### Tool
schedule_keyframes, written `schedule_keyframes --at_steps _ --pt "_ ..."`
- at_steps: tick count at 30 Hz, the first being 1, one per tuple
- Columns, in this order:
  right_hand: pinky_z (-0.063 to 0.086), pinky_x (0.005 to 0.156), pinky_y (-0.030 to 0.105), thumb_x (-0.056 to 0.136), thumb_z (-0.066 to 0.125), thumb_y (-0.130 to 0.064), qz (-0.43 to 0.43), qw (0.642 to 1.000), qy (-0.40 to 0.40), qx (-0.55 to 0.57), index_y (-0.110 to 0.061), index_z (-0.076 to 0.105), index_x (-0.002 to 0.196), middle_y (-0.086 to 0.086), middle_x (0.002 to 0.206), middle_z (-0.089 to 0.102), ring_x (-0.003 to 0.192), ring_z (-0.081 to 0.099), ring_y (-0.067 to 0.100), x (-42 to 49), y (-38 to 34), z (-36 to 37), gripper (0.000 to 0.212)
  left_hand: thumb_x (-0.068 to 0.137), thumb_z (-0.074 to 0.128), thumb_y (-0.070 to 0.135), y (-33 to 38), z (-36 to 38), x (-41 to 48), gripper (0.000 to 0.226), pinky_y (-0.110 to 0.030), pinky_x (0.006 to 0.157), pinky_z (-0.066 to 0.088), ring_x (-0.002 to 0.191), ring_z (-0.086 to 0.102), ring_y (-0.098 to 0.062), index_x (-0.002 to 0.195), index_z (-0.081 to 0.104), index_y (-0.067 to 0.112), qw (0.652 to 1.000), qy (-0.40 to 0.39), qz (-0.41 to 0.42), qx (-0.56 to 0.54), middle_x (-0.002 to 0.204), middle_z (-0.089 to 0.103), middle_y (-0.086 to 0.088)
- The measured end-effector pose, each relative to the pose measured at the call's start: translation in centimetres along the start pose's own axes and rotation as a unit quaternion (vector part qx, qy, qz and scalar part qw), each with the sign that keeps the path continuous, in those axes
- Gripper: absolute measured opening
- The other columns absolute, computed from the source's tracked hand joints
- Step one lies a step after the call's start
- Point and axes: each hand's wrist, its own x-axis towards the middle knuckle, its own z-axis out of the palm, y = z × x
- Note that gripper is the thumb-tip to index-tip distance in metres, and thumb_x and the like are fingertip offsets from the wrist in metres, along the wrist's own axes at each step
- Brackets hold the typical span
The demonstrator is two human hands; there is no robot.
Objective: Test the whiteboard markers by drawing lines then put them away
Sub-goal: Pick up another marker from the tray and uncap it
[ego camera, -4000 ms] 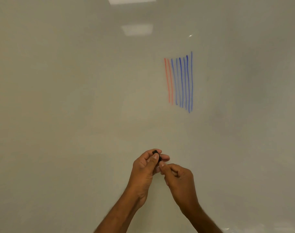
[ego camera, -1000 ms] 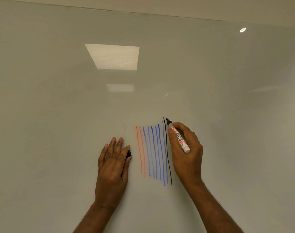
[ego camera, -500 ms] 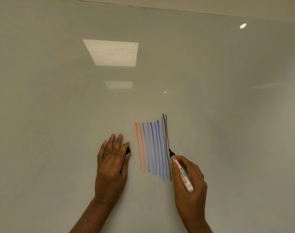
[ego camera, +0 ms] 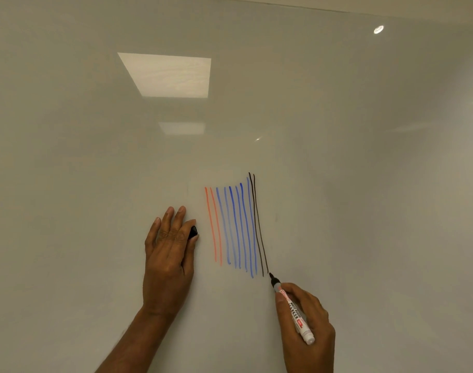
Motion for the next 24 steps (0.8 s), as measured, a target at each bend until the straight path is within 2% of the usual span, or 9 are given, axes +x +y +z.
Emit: schedule_keyframes --at_steps 2,5,8,10,12,16,17,19,24 --pt "0.047 0.094 0.012 0.089 0.064 -0.031 -0.029 0.998 -0.048 -0.029 -0.036 0.066 0.121 -0.012 0.116 0.071 0.107 0.066 0.007 0.7 -1.0 0.0 0.032 0.102 0.054 0.013 0.1 -0.2 0.0 0.034 -0.055 0.12 0.031 0.147 0.042 -0.028 0.132 0.062 -0.002 0.999 -0.008 -0.019 -0.029 0.148 0.055 -0.015" --pt "0.055 0.067 0.017 0.079 0.07 -0.025 0.047 0.991 0.101 0.08 -0.024 0.07 0.094 0.004 0.083 0.075 0.077 0.071 0.023 1.5 -4.5 0.8 0.015 0.103 0.053 0.012 1.1 -1.4 -0.4 0.038 -0.05 0.121 0.033 0.147 0.041 -0.023 0.139 0.057 0.0 0.988 -0.014 -0.099 -0.115 0.147 0.055 -0.011" --pt "0.055 0.066 0.019 0.083 0.072 -0.026 0.062 0.987 0.046 0.142 -0.024 0.071 0.094 0.009 0.085 0.073 0.076 0.07 0.023 1.0 -7.9 1.9 0.011 0.106 0.051 0.013 3.8 -3.9 -1.0 0.034 -0.035 0.118 0.039 0.14 0.05 -0.017 0.139 0.057 0.003 0.942 0.014 -0.244 -0.232 0.143 0.059 -0.007" --pt "0.056 0.073 0.023 0.087 0.075 -0.031 0.081 0.983 -0.004 0.167 -0.027 0.072 0.096 0.008 0.092 0.074 0.085 0.072 0.02 0.7 -8.8 2.6 0.011 0.107 0.048 0.013 5.5 -5.8 -1.2 0.027 -0.033 0.113 0.045 0.129 0.06 -0.016 0.13 0.06 0.006 0.89 0.037 -0.337 -0.305 0.13 0.069 -0.005" --pt "0.055 0.075 0.025 0.087 0.067 -0.033 0.099 0.973 -0.05 0.203 -0.022 0.072 0.104 0.006 0.098 0.076 0.095 0.072 0.022 -0.1 -9.3 3.6 0.021 0.109 0.044 0.018 6.3 -7.1 -1.3 0.023 -0.039 0.108 0.048 0.118 0.068 -0.023 0.123 0.058 0.007 0.807 0.047 -0.444 -0.386 0.118 0.074 -0.009" --pt "0.057 0.075 0.03 0.095 0.059 -0.033 0.127 0.969 -0.088 0.195 -0.02 0.069 0.112 0.001 0.103 0.075 0.098 0.071 0.024 -1.4 -10.1 5.8 0.024 0.108 0.041 0.022 6.3 -9.5 -1.4 0.025 -0.05 0.105 0.05 0.115 0.069 -0.039 0.115 0.058 0.004 0.537 0.031 -0.606 -0.586 0.122 0.069 -0.028" --pt "0.057 0.076 0.032 0.096 0.058 -0.032 0.132 0.969 -0.09 0.189 -0.02 0.069 0.113 0.0 0.104 0.075 0.099 0.071 0.023 -1.7 -10.3 6.3 0.023 0.107 0.042 0.022 6.4 -10.2 -1.6 0.025 -0.051 0.105 0.052 0.115 0.069 -0.039 0.114 0.059 0.004 0.49 0.027 -0.621 -0.611 0.123 0.068 -0.028" --pt "0.057 0.076 0.033 0.097 0.057 -0.032 0.146 0.966 -0.094 0.189 -0.021 0.069 0.114 -0.001 0.105 0.075 0.098 0.07 0.022 -2.4 -10.4 7.1 0.024 0.106 0.043 0.022 6.5 -11.3 -2.0 0.026 -0.048 0.101 0.054 0.115 0.069 -0.038 0.113 0.06 0.004 0.449 0.019 -0.629 -0.634 0.123 0.069 -0.027" --pt "0.057 0.076 0.035 0.093 0.056 -0.032 0.164 0.961 -0.09 0.204 -0.022 0.07 0.112 -0.002 0.107 0.074 0.097 0.069 0.021 -3.7 -10.8 8.7 0.026 0.105 0.044 0.022 6.9 -13.3 -3.1 0.026 -0.048 0.099 0.055 0.114 0.07 -0.037 0.113 0.061 0.005 0.447 -0.01 -0.639 -0.626 0.113 0.072 -0.024"
